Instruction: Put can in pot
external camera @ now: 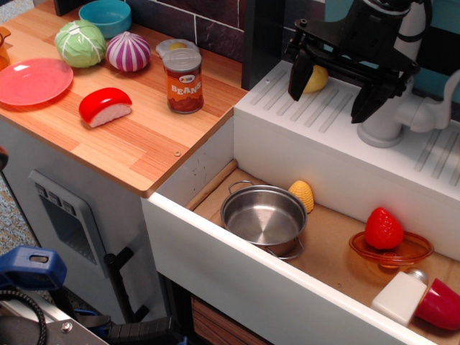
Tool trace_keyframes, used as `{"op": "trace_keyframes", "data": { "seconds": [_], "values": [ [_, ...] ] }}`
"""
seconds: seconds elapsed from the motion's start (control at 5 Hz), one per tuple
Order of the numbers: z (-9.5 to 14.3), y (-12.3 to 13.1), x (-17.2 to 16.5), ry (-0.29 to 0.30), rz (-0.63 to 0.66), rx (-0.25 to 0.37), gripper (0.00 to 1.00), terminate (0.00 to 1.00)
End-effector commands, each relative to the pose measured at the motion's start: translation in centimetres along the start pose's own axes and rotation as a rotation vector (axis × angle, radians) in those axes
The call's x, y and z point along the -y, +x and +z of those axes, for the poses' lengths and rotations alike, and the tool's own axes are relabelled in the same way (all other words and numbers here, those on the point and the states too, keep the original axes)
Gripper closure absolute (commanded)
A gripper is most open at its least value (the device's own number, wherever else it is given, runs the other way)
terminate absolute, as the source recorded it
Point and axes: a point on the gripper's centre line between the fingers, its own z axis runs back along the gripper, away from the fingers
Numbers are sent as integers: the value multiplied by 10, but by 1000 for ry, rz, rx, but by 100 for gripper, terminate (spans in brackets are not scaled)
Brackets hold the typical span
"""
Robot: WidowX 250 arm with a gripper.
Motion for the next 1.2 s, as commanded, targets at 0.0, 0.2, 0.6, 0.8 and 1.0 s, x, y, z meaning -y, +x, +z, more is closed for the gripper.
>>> {"op": "trace_keyframes", "data": {
  "seconds": [0.0, 0.2, 0.6, 0.8, 1.0],
  "values": [
    [0, 0, 0, 0, 0, 0, 0, 0],
    [-11, -1, -34, -28, -35, 21, 0, 0],
    [-51, 10, -102, 13, 24, 237, 0, 0],
    [-70, 18, -126, 71, -4, 388, 0, 0],
    [-83, 24, -140, 72, -20, 454, 0, 0]
  ]
}}
